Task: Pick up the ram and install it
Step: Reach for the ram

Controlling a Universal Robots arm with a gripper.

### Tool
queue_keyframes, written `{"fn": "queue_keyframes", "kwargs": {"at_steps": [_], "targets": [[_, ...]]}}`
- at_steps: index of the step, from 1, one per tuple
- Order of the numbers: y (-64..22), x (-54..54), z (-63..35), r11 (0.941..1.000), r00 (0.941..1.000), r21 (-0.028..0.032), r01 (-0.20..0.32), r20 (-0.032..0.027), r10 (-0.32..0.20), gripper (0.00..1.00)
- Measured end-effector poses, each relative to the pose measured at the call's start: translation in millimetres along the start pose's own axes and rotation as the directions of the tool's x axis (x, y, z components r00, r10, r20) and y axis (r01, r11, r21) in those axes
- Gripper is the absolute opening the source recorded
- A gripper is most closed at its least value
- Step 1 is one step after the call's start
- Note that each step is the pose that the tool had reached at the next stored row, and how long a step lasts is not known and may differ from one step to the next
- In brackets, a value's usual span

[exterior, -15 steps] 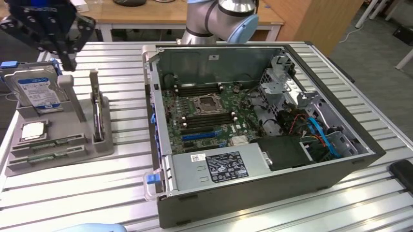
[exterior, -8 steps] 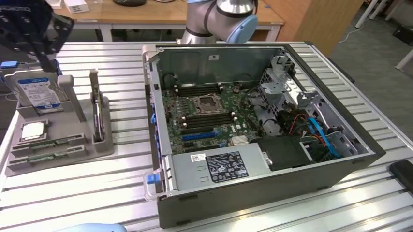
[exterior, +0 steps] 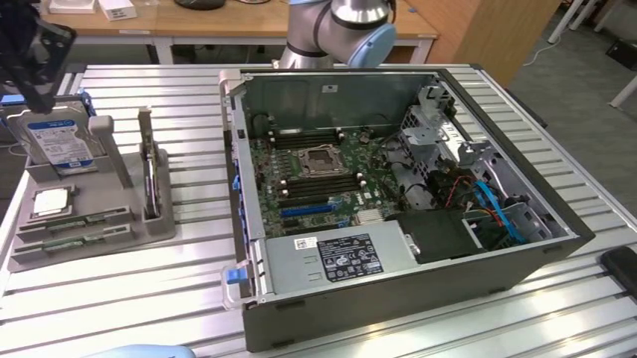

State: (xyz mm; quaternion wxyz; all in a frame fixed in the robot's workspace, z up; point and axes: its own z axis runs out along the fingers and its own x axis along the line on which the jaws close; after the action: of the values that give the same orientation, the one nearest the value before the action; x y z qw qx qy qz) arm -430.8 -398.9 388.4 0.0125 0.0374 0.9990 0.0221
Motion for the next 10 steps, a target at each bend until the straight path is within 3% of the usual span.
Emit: {"fn": "queue_keyframes", "kwargs": {"at_steps": [6, 10], "targets": [[-1.4, 19.0, -0.1, 1.0, 1.0, -0.0001, 0.0, 0.0, 0.0, 0.1], [-1.6, 20.8, -0.1, 1.0, 1.0, 0.0, 0.0, 0.0001, 0.0, 0.1]]}}
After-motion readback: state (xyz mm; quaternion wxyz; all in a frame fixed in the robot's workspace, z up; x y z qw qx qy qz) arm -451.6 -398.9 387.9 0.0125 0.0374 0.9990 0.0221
